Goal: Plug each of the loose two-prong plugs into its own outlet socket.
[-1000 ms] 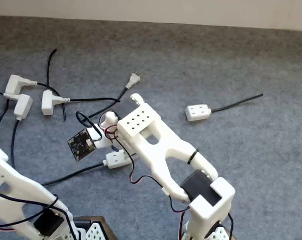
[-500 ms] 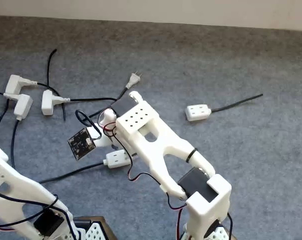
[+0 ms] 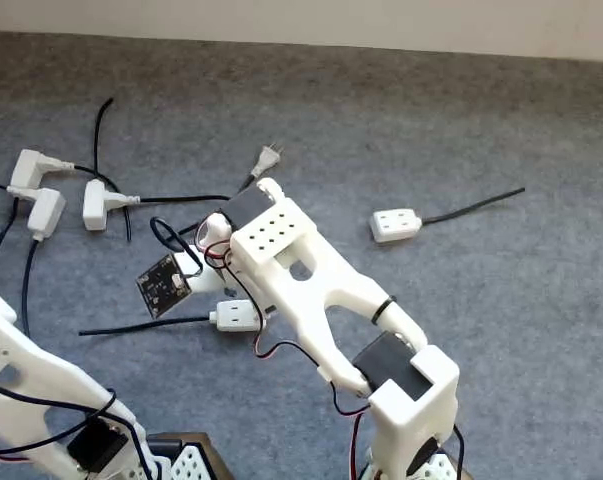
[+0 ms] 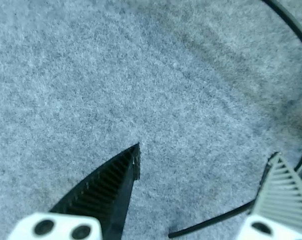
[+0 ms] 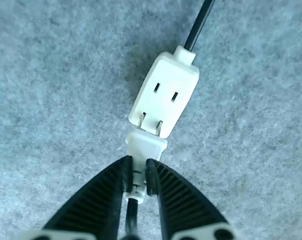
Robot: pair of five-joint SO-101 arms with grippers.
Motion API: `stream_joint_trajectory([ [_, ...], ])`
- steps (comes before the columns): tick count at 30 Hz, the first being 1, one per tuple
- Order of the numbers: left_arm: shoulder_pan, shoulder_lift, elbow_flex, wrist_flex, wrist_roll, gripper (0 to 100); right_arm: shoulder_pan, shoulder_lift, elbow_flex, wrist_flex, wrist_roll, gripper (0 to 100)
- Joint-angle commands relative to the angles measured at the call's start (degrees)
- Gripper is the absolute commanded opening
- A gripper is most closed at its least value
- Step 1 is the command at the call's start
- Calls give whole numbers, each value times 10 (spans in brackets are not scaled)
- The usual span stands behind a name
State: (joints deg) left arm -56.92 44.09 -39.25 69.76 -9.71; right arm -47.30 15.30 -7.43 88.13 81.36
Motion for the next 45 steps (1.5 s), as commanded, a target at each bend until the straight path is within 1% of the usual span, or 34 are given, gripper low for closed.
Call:
stream_joint_trajectory([
  [1, 0, -8, -3, -8, -5, 376, 0, -4, -22, 7, -19, 6],
  [6, 0, -7, -2, -8, -5, 376, -42, 45, -26, 7, -33, 6],
  [11, -2, -7, 13, -15, -5, 376, -72, 110, -86, 12, -76, 6],
  [15, -2, -7, 43, -50, -5, 376, -84, 153, -164, 88, -86, 6],
  [17, -1, -7, 55, -62, -5, 376, -84, 168, -201, 117, -89, 6],
  [19, -1, -8, 60, -64, -5, 376, -71, 178, -215, 123, -108, 6],
  [24, -3, -12, 60, -64, -5, 376, -15, 194, -214, 80, -135, 6],
  [27, -2, -13, 60, -60, -5, 376, 2, 199, -214, 70, -154, 6],
  [30, -2, -14, 60, -60, -5, 376, 2, 199, -214, 63, -168, 6],
  [34, -4, -13, 60, -60, -5, 376, 2, 192, -228, 41, -229, 6],
  [37, -5, -13, 60, -60, -5, 376, -10, 171, -264, 59, -260, 8],
  [42, 0, -13, 61, -60, -5, 376, -40, 124, -321, 125, -300, 9],
  [45, 8, -15, 59, -60, -8, 376, -38, 90, -342, 129, -327, 9],
])
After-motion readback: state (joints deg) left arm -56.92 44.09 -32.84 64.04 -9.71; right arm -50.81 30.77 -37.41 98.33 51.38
